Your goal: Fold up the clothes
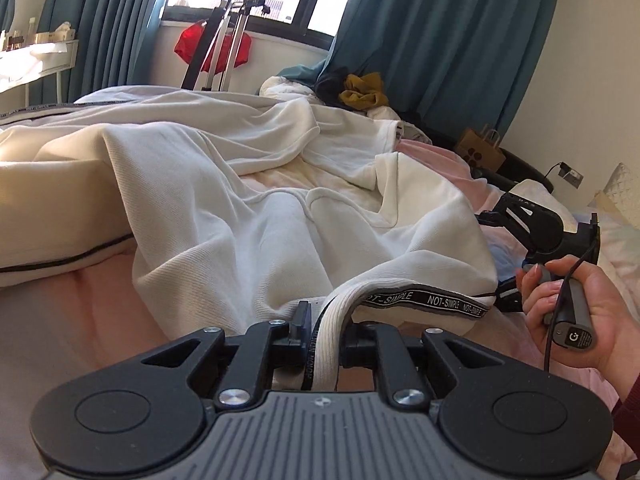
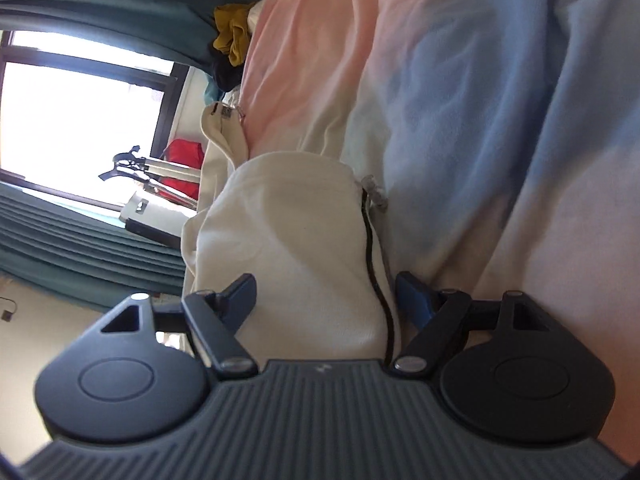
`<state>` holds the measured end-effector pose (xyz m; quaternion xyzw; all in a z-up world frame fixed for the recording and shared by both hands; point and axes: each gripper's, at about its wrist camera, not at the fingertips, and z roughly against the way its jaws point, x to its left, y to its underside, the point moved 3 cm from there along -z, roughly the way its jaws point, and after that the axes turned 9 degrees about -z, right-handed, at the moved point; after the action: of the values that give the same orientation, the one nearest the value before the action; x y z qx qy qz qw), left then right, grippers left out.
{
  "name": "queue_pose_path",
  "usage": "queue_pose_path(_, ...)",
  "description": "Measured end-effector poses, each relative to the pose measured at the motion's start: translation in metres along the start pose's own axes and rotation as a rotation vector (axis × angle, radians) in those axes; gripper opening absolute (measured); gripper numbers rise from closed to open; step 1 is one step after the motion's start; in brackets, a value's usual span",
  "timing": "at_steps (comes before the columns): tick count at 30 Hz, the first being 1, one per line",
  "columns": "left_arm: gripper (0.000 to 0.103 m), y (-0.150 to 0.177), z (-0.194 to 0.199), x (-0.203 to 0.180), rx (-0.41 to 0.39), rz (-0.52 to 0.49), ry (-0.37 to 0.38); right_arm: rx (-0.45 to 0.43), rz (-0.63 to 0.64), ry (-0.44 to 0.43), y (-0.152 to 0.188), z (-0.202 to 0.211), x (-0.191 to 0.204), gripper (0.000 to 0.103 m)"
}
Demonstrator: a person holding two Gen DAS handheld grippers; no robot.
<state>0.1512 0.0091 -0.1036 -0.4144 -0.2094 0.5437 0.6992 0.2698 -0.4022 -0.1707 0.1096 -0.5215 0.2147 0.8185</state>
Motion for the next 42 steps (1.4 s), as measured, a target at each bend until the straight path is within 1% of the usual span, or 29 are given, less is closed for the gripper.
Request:
queue_pose_path(4,0.014,-0.001,-0.010,0.004,0.031,0.013,0.010,0.036,0.050,-0.057,-0.004,-0.020,0.004,0.080)
queue_pose_path(6,0.013,-0.001,-0.015,0.006,0.047,0.019,0.015,0.039,0.060,-0.073,-0.003,-0.024,0.006,0.067)
queue_pose_path(7,0.013,-0.001,-0.017,0.007,0.055,0.023,0.017,0.034,0.062,-0.071,-0.002,-0.025,0.006,0.051)
queue_pose_path(8,0.013,-0.002,-0.019,0.008,0.063,0.026,0.019,0.022,0.064,-0.059,-0.001,-0.024,0.008,0.030)
queue_pose_path(10,0.013,-0.002,-0.023,0.010,0.076,0.031,0.024,-0.013,0.097,-0.043,0.001,-0.019,0.015,0.016)
queue_pose_path(11,0.014,-0.002,-0.023,0.009,0.077,0.028,0.025,-0.041,0.122,-0.042,0.001,-0.014,0.022,0.014)
queue_pose_path(14,0.014,-0.002,-0.022,0.007,0.079,0.021,0.027,-0.153,0.211,-0.056,0.000,0.013,0.050,0.012)
queue_pose_path(16,0.014,-0.002,-0.020,0.005,0.075,0.015,0.032,-0.236,0.261,-0.086,-0.004,0.037,0.067,0.012)
queue_pose_path(18,0.015,-0.002,-0.017,0.001,0.065,0.006,0.056,-0.320,0.310,-0.116,-0.009,0.063,0.083,0.012)
queue_pose_path(19,0.017,-0.002,-0.016,-0.003,0.060,-0.004,0.070,-0.356,0.338,-0.115,-0.012,0.074,0.089,0.012)
queue_pose_path(22,0.019,-0.002,-0.015,-0.019,0.047,-0.064,0.111,-0.468,0.436,-0.071,-0.018,0.102,0.096,0.011)
queue_pose_path(24,0.020,-0.001,-0.011,-0.024,0.039,-0.091,0.119,-0.517,0.458,-0.017,-0.023,0.113,0.091,0.011)
queue_pose_path(27,0.021,0.000,-0.003,-0.029,0.029,-0.122,0.116,-0.534,0.416,0.108,-0.035,0.112,0.065,0.012)
queue_pose_path(29,0.023,0.001,0.003,-0.031,0.022,-0.142,0.115,-0.509,0.332,0.179,-0.045,0.110,0.042,0.012)
queue_pose_path(30,0.025,0.002,0.006,-0.033,0.018,-0.152,0.114,-0.494,0.277,0.197,-0.050,0.111,0.031,0.012)
queue_pose_path(31,0.028,0.002,0.009,-0.034,0.015,-0.163,0.113,-0.481,0.219,0.196,-0.055,0.113,0.021,0.011)
queue_pose_path(33,0.032,0.003,0.014,-0.037,0.008,-0.183,0.111,-0.472,0.173,0.197,-0.059,0.112,0.009,0.012)
queue_pose_path(34,0.041,0.004,0.017,-0.038,0.004,-0.193,0.110,-0.470,0.161,0.200,-0.060,0.111,0.005,0.011)
queue_pose_path(35,0.052,0.004,0.020,-0.040,0.001,-0.204,0.109,-0.472,0.155,0.207,-0.061,0.110,0.002,0.011)
queue_pose_path(36,0.056,0.005,0.022,-0.041,-0.003,-0.214,0.108,-0.480,0.159,0.219,-0.061,0.109,-0.001,0.011)
queue_pose_path(37,0.061,0.005,0.026,-0.037,-0.004,-0.196,0.104,-0.485,0.157,0.223,-0.063,0.109,-0.003,0.011)
queue_pose_path(40,0.065,0.004,0.042,0.008,0.005,0.040,0.071,-0.498,0.125,0.204,-0.066,0.110,-0.010,0.011)
queue_pose_path(42,0.069,0.004,0.053,0.039,0.011,0.197,0.048,-0.513,0.133,0.195,-0.067,0.113,-0.007,0.011)
